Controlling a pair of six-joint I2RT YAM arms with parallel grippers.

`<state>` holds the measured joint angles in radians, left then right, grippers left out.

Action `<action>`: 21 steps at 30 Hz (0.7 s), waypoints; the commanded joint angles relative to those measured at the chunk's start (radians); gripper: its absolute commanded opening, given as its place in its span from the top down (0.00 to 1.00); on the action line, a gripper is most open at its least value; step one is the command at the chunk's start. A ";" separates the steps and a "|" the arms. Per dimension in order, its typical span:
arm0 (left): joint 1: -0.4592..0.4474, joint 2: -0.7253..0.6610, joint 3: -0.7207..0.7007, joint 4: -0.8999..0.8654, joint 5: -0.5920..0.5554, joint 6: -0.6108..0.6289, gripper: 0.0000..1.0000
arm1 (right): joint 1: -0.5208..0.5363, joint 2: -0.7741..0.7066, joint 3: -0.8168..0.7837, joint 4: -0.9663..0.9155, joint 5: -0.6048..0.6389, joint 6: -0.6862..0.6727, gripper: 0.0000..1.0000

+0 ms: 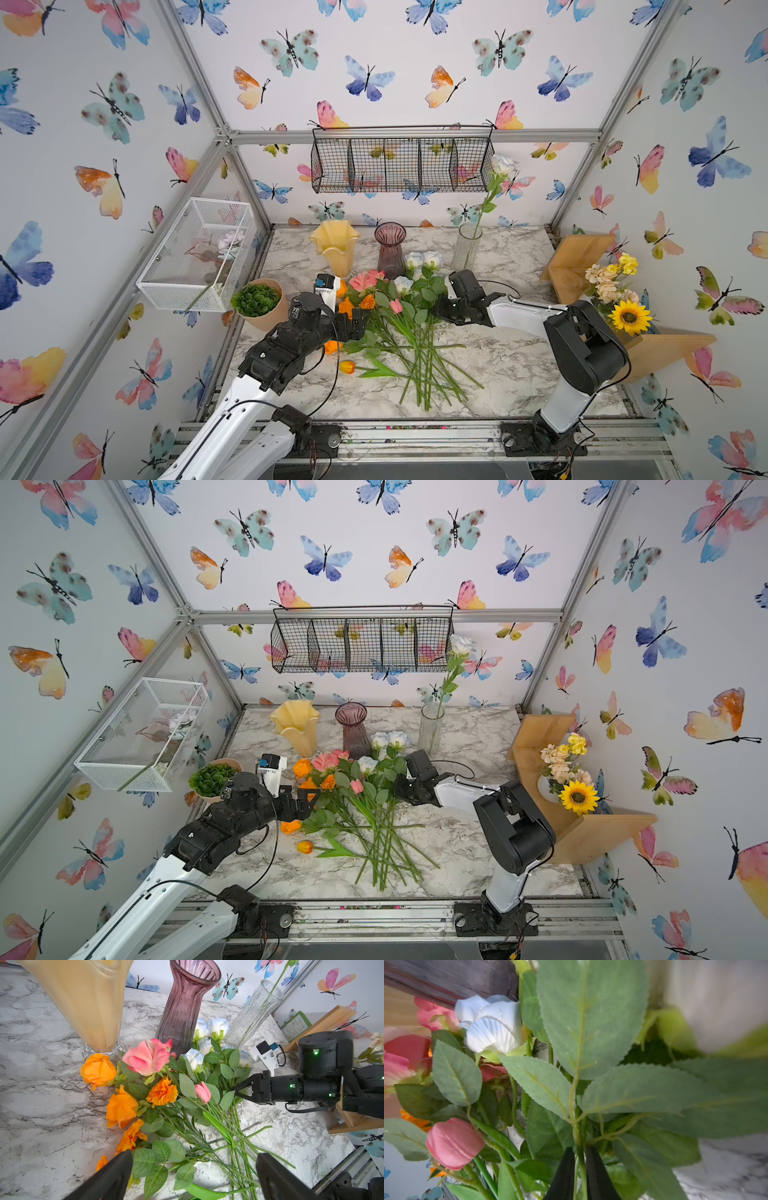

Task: Arrange the flowers in different vases according to their colors
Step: Pick up the flower at the center of the board.

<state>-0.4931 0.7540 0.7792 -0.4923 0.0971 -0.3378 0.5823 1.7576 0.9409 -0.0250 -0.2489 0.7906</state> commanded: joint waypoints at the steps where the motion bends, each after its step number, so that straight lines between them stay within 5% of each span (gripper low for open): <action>1: -0.006 0.004 -0.009 -0.009 -0.016 0.005 0.01 | 0.004 0.013 0.001 -0.021 0.027 -0.019 0.84; 14: -0.006 0.004 -0.009 -0.009 -0.017 0.005 0.01 | 0.004 0.040 0.007 -0.015 0.027 -0.025 0.85; 21: -0.006 0.007 -0.009 -0.009 -0.017 0.005 0.01 | 0.004 0.006 0.019 -0.029 0.040 -0.035 0.95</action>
<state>-0.4931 0.7593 0.7792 -0.4923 0.0971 -0.3378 0.5823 1.7782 0.9409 -0.0250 -0.2409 0.7696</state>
